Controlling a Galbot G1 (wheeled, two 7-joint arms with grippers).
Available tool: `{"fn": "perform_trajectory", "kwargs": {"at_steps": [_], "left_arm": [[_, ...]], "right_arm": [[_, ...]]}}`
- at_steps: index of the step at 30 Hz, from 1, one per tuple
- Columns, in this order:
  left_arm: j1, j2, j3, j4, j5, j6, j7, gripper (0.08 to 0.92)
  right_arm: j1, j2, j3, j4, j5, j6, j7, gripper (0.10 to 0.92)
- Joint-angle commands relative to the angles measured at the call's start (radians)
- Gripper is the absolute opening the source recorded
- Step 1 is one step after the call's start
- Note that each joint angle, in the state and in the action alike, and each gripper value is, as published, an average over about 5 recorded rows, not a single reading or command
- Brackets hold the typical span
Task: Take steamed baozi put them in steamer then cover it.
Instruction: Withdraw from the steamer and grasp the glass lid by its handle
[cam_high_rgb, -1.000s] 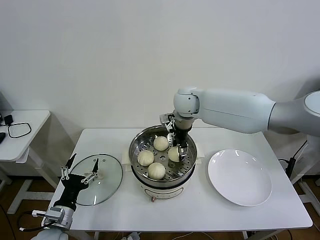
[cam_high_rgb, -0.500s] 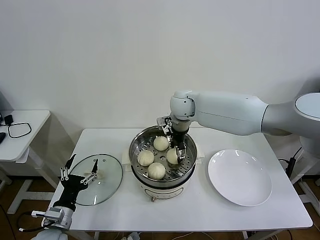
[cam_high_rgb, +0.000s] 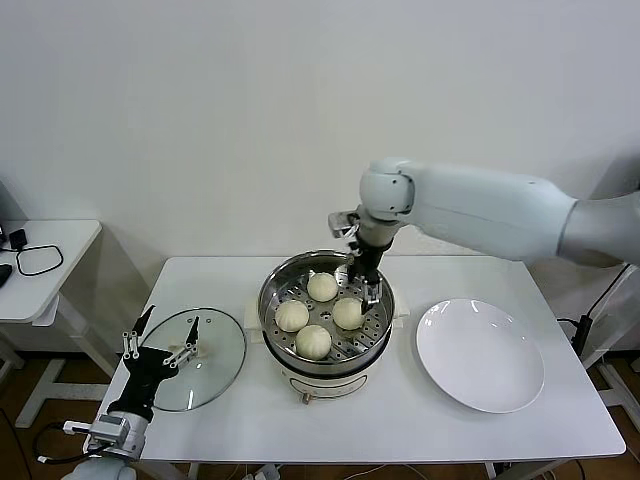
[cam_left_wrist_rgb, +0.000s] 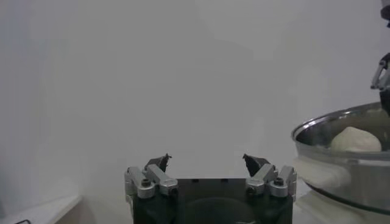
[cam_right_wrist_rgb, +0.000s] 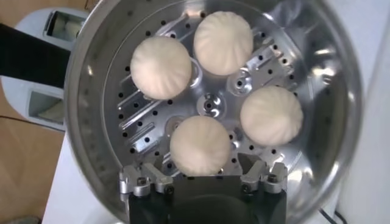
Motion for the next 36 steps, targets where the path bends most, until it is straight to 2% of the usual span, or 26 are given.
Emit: {"fn": "perform_trajectory", "kwargs": {"at_steps": [1,5,12,15,19,27,36], "left_arm": [[0.008,0.018,0.004,-0.053,-0.027,0.090,0.025,0.823],[0.009,0.030,0.020,-0.082,-0.028,0.125,0.029,0.823],[-0.006,0.038,0.063,-0.088,0.001,0.093,0.002,0.823],[-0.011,0.039,0.078,-0.080,0.025,0.078,-0.016,0.823],[-0.017,0.041,0.098,-0.061,0.084,0.051,-0.043,0.823],[-0.019,0.043,0.122,-0.059,0.092,0.018,-0.058,0.823],[-0.012,0.042,0.119,-0.015,0.125,-0.052,-0.115,0.823]], "right_arm": [[-0.106,-0.281,0.323,0.084,0.006,0.017,0.009,0.823],[-0.284,-0.378,0.585,0.127,0.037,0.067,0.155,0.823],[-0.698,-0.499,0.970,0.244,0.225,0.246,0.686,0.823],[-0.935,-0.509,1.171,0.304,0.257,0.320,0.892,0.823],[-1.241,-0.466,1.432,0.390,0.254,0.393,1.064,0.823],[-1.698,-0.264,1.763,0.557,0.179,0.492,1.242,0.823],[-1.992,-0.037,1.865,0.653,0.024,0.650,1.314,0.823]]}}
